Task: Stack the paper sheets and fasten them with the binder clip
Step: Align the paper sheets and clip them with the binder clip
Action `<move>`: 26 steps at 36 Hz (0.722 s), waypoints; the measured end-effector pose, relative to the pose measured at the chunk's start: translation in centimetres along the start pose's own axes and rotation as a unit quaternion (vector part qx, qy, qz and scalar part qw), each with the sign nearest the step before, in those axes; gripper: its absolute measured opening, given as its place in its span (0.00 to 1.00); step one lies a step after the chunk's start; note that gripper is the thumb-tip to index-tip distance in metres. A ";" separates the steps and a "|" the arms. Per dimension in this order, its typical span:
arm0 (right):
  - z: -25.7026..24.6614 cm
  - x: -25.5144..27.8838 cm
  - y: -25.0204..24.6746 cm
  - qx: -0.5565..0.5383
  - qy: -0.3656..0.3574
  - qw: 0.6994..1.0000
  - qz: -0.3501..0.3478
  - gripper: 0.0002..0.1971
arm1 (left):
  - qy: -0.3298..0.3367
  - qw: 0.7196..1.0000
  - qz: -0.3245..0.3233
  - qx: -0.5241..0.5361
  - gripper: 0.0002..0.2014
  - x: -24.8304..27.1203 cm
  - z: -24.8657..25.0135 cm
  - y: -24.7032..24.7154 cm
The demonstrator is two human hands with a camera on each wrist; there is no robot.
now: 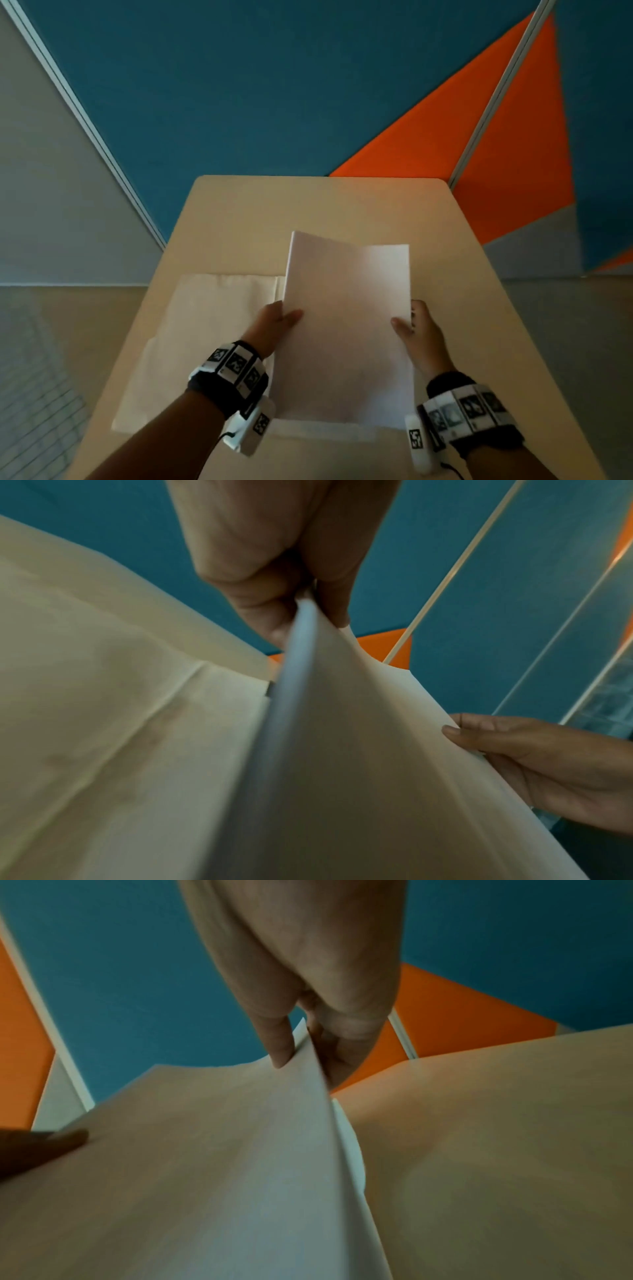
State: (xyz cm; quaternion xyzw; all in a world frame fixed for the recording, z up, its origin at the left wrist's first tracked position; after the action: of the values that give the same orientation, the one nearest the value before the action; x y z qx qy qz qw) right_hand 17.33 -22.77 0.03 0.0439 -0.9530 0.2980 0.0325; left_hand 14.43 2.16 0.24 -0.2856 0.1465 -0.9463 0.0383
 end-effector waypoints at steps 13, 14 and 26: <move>3.9 -0.1 6.3 0.089 0.094 0.990 -0.049 0.19 | -0.065 0.993 -0.011 -0.097 0.25 -3.3 -6.6 -0.7; 4.0 -0.2 6.4 0.089 0.098 0.990 -0.052 0.20 | -0.068 0.992 -0.005 -0.104 0.22 -3.5 -6.6 -0.7; 4.4 0.0 6.8 0.131 0.072 0.988 -0.040 0.22 | -0.059 0.979 -0.001 -0.193 0.24 -4.3 -6.6 -0.1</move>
State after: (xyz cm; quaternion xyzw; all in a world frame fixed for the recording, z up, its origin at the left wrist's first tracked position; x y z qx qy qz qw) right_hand 16.43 -19.71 -7.45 0.0640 -0.8985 0.4209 0.1071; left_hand 14.38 4.64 -7.27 -0.3435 0.3240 -0.8815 -0.0101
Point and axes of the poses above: each hand's wrist, its own x-axis away from the middle knuckle, its own y-axis out of the palm, z = x × y, the point moved 4 cm from there along -x, towards the middle knuckle, and after that the axes turned 10 degrees about -y, right-handed, at the moved point
